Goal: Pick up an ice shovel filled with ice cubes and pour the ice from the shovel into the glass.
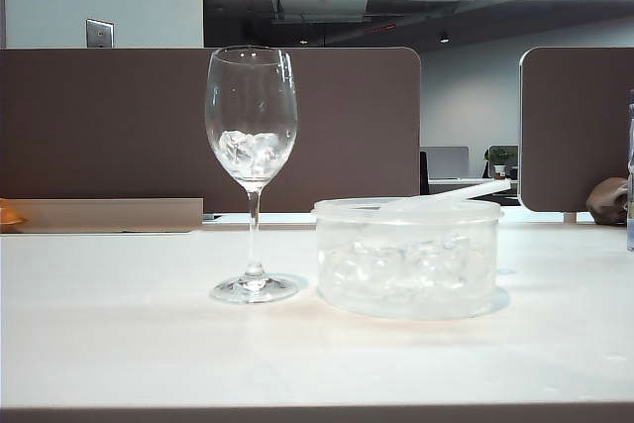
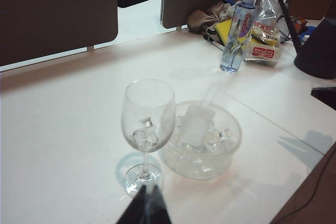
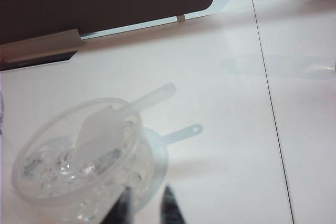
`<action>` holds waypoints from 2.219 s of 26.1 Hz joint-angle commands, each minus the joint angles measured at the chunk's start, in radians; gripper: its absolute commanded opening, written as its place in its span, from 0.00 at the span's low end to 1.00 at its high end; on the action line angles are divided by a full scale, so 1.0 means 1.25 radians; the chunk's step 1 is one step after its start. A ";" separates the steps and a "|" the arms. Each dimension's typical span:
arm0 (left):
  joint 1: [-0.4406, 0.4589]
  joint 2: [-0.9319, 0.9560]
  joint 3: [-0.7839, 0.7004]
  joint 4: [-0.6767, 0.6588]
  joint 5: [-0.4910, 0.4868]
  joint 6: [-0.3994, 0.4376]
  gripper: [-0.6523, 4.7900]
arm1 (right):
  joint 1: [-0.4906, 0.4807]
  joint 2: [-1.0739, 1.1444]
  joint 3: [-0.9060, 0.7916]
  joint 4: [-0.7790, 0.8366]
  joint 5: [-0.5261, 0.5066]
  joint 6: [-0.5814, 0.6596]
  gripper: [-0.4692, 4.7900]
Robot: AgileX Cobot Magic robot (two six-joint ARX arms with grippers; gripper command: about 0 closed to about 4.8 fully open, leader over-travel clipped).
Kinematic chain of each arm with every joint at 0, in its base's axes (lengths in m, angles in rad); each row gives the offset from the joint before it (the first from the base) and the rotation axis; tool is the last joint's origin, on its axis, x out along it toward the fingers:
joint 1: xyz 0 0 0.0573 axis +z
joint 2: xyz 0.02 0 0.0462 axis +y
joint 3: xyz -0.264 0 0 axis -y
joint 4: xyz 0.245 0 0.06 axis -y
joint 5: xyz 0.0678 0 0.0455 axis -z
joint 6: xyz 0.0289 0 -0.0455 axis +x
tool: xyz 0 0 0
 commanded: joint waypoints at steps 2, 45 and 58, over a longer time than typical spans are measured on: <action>0.000 0.000 0.000 0.009 0.004 0.000 0.11 | 0.000 0.000 0.002 -0.024 -0.010 -0.002 0.23; 0.000 -0.002 0.000 0.005 0.003 0.000 0.11 | -0.082 -0.078 -0.067 -0.096 0.248 -0.014 0.23; 0.000 -0.002 0.000 0.004 0.003 0.000 0.11 | -0.237 -0.078 -0.115 0.019 0.094 -0.147 0.23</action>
